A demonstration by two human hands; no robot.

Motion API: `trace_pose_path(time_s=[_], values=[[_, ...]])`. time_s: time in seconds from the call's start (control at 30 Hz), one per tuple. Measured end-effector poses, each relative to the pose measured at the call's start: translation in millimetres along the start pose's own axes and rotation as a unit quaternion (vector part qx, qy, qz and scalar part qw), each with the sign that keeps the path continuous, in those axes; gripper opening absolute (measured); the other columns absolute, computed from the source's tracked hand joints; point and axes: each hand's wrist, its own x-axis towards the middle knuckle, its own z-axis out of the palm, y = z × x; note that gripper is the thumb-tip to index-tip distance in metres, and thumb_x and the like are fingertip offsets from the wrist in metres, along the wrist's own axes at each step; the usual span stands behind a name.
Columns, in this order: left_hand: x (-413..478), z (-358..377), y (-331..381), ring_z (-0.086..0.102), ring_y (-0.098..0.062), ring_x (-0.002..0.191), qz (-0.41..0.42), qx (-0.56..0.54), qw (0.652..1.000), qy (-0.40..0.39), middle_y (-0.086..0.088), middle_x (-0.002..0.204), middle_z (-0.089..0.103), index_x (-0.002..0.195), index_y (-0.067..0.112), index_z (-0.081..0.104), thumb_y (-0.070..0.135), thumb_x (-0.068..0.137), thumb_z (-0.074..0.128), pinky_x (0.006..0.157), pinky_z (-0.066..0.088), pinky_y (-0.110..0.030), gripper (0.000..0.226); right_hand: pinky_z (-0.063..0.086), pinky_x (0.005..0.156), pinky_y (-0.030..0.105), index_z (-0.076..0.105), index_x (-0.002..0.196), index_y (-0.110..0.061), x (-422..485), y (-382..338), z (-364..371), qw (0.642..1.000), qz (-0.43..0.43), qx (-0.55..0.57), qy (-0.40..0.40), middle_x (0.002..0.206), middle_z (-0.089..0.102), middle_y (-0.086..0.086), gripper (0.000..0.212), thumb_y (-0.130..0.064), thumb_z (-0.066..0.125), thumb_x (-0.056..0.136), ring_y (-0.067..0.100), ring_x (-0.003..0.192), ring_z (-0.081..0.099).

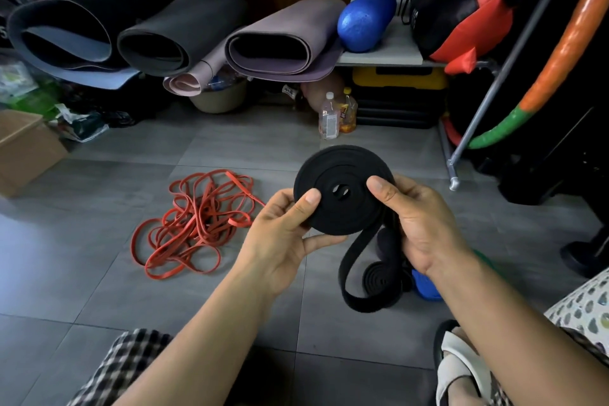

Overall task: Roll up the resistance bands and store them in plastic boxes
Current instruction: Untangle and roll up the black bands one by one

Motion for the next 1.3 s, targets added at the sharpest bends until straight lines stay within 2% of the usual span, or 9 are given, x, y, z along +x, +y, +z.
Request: trace_pose_path(time_s=[0.13,0.23,0.33,0.6,0.77,0.87,0.97,1.07,1.3], values=[[4,-12,20,0.065,-0.019,0.099,-0.011,0.262,0.964,-0.043,-0.006,0.117,0.063,0.111,0.015,0.055,0.018,0.075,0.065,0.073,0.058,-0.036,0.037,0.054,0.077,0.022,0.07,0.085,-0.022,2,-3,-10,0.992,-0.019,-0.124,-0.008,0.083,0.074,-0.005,0.024,-0.022,0.069,0.061,0.009,0.082,0.07],[5,-15,22,0.067,-0.013,0.091,-0.002,0.331,0.942,-0.056,0.002,0.105,0.067,0.105,0.024,0.06,0.016,0.082,0.064,0.068,0.059,-0.034,0.025,0.054,0.081,0.023,0.069,0.083,-0.028,-2,-2,-9,0.977,-0.031,-0.206,-0.052,0.085,0.074,-0.008,0.024,-0.026,0.07,0.059,0.009,0.085,0.069],[4,-12,17,0.069,-0.015,0.082,0.023,0.293,0.955,-0.029,-0.005,0.096,0.069,0.101,0.013,0.063,0.011,0.085,0.061,0.056,0.058,-0.032,0.016,0.053,0.075,0.016,0.069,0.085,-0.026,-2,-8,-11,0.98,-0.035,-0.187,-0.055,0.083,0.074,-0.009,0.026,-0.024,0.069,0.059,0.006,0.083,0.069],[3,-3,7,0.065,-0.031,0.099,0.043,0.086,0.995,-0.009,-0.018,0.114,0.064,0.109,0.003,0.058,0.019,0.078,0.058,0.061,0.059,-0.037,0.035,0.051,0.07,0.015,0.068,0.087,-0.024,-3,-3,-6,0.992,-0.059,-0.107,-0.025,0.082,0.073,-0.011,0.02,-0.034,0.054,0.077,0.002,0.083,0.068],[0,15,-24,0.063,-0.034,0.099,0.01,-0.017,1.0,0.02,-0.022,0.11,0.06,0.097,0.005,0.05,0.009,0.091,0.05,0.063,0.059,-0.04,0.008,0.055,0.076,0.023,0.069,0.09,-0.015,1,15,2,0.992,-0.041,-0.04,0.11,0.089,0.074,0.0,0.024,-0.032,0.053,0.09,0.01,0.087,0.069],[-1,19,-37,0.062,-0.032,0.105,0.0,-0.031,0.999,0.012,-0.015,0.109,0.06,0.098,0.007,0.048,0.01,0.093,0.048,0.072,0.058,-0.044,0.006,0.055,0.067,0.018,0.068,0.083,-0.018,2,21,4,0.981,-0.044,-0.045,0.183,0.078,0.072,-0.006,0.022,-0.032,0.053,0.091,0.003,0.073,0.068],[-4,18,-41,0.067,-0.027,0.097,-0.028,0.001,0.999,-0.037,-0.005,0.105,0.068,0.109,0.018,0.047,0.021,0.095,0.046,0.082,0.054,-0.051,0.015,0.055,0.067,0.017,0.068,0.087,-0.013,5,20,4,0.981,-0.043,-0.058,0.18,0.08,0.072,-0.004,0.026,-0.032,0.052,0.092,0.004,0.074,0.068],[-9,19,-46,0.067,-0.034,0.094,-0.067,-0.001,0.995,-0.073,-0.009,0.108,0.068,0.117,0.03,0.041,0.02,0.095,0.045,0.078,0.056,-0.05,0.024,0.054,0.075,0.023,0.068,0.097,-0.009,5,21,5,0.98,-0.043,-0.102,0.166,0.092,0.072,0.003,0.031,-0.034,0.051,0.092,0.011,0.085,0.068],[-4,14,-52,0.068,-0.03,0.081,-0.053,0.012,0.997,-0.058,-0.017,0.109,0.064,0.12,0.024,0.034,-0.007,0.086,0.054,0.07,0.058,-0.039,0.051,0.052,0.076,0.022,0.065,0.09,-0.018,-1,28,5,0.986,-0.022,-0.095,0.137,0.088,0.07,-0.004,0.024,-0.032,0.047,0.095,0.008,0.085,0.066]])
